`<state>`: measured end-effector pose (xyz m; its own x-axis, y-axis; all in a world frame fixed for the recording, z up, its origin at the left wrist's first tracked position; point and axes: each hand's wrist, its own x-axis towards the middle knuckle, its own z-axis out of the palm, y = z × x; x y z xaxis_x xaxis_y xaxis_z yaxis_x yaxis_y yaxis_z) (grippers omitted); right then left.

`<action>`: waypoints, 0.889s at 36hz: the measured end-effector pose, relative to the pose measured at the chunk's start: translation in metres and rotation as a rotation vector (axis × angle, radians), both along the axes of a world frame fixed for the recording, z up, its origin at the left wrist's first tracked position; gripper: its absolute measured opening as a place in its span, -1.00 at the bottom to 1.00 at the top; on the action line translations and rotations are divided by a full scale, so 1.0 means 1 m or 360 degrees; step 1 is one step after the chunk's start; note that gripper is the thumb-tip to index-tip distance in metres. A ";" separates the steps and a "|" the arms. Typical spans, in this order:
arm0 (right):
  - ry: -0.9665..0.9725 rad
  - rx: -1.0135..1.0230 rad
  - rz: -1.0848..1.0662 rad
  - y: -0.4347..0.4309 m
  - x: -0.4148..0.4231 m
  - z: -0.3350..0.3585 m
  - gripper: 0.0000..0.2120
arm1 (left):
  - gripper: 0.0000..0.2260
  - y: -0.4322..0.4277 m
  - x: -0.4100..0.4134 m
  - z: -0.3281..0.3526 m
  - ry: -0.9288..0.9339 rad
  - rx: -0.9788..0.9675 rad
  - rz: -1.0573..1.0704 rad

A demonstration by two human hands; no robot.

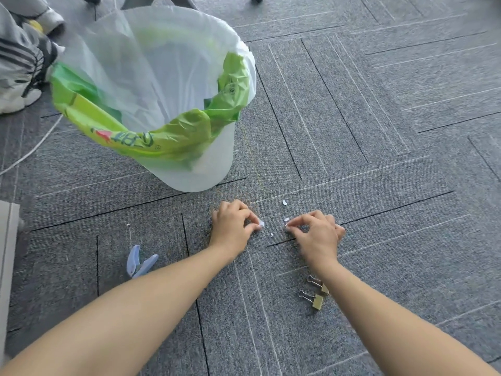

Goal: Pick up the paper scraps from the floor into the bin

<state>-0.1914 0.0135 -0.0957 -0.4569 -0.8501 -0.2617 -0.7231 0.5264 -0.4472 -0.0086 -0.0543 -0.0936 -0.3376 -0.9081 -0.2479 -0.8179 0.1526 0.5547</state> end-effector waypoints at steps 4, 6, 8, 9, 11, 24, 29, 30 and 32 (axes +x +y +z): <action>0.0021 0.0033 0.0015 -0.004 -0.002 0.002 -0.88 | -0.92 -0.003 -0.003 0.001 -0.0023 0.0020 0.0028; 0.0026 0.0028 0.0034 -0.006 -0.004 0.003 -0.86 | -0.90 -0.006 -0.004 0.001 -0.0019 0.0028 0.0037; 0.0008 0.0013 0.0044 -0.009 -0.006 0.002 -0.83 | -0.87 -0.010 -0.005 0.002 -0.0014 0.0030 0.0048; -0.0007 0.0009 0.0046 -0.010 -0.007 0.002 -0.81 | -0.84 -0.012 -0.005 0.002 -0.0015 0.0025 0.0050; -0.0031 0.0005 0.0062 -0.012 -0.008 0.002 -0.78 | -0.80 -0.014 -0.006 0.003 -0.0010 0.0014 0.0047; -0.0126 -0.0004 -0.0078 -0.012 -0.005 0.004 -0.85 | -0.84 -0.014 -0.003 0.005 0.0147 0.0090 0.0151; -0.0111 -0.0012 -0.0112 -0.013 -0.003 0.003 -0.89 | -0.85 -0.011 -0.006 0.004 0.0136 0.0019 0.0215; -0.0104 -0.0013 -0.0118 -0.014 -0.003 0.003 -0.90 | -0.86 -0.010 -0.006 0.003 0.0136 0.0002 0.0220; -0.0088 -0.0015 -0.0125 -0.014 -0.002 0.003 -0.90 | -0.87 -0.009 -0.007 0.002 0.0114 -0.0044 0.0211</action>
<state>-0.1935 -0.0004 -0.0931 -0.5072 -0.8149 -0.2805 -0.6541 0.5759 -0.4904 -0.0155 -0.0632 -0.0911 -0.2302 -0.9520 -0.2017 -0.7905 0.0620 0.6094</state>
